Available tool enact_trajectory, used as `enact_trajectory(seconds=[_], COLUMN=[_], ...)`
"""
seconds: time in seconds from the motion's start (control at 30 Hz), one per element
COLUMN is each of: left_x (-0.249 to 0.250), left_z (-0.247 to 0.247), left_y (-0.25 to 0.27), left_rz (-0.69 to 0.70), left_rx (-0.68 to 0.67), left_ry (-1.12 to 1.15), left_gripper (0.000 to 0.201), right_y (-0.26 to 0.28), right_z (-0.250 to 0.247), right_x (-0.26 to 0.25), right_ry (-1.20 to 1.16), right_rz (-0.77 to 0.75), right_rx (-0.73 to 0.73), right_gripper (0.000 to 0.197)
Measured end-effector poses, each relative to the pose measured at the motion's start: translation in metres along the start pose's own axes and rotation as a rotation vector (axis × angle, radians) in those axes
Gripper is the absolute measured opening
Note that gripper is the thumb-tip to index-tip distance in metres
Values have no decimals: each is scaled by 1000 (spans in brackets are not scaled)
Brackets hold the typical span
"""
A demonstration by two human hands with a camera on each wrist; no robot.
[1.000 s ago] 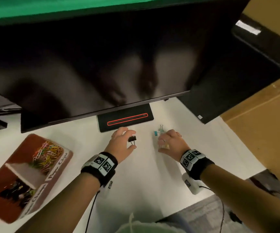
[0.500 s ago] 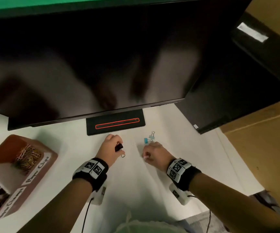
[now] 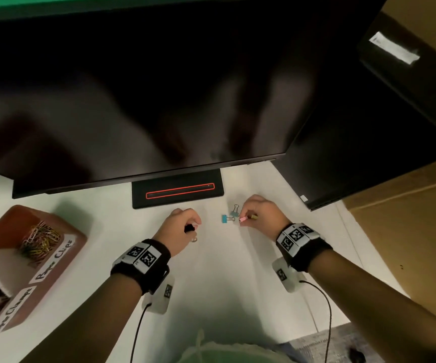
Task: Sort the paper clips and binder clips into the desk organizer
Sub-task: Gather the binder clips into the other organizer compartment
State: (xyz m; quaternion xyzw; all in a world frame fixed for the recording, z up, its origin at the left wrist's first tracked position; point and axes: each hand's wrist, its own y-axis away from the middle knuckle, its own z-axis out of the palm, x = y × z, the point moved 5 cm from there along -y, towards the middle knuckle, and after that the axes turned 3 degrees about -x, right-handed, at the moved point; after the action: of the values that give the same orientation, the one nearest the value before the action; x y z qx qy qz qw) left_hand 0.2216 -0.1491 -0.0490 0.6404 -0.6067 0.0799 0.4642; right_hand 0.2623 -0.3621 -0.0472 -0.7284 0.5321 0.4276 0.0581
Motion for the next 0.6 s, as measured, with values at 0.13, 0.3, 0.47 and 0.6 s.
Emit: enact_trajectory(seconds=[0.13,0.3,0.47,0.6], left_x=[20,34,40,42], left_z=[11,23,40,45], left_y=[-13,-29,-37,-40], left_rz=[4,-54,-34,27], left_rx=[-25,16,24,16], left_ry=[15,59,-43,-161], left_gripper=[31,26,39,22], right_y=[-14,-22,-30,-31], right_z=[-5,-4,0,2], right_x=[-6,-7,-12,-8], right_ry=[56,129,244,239], right_rz=[-14,42,2,18], right_rx=[-52,-150,-219,-171], right_gripper=[12,40,29,21])
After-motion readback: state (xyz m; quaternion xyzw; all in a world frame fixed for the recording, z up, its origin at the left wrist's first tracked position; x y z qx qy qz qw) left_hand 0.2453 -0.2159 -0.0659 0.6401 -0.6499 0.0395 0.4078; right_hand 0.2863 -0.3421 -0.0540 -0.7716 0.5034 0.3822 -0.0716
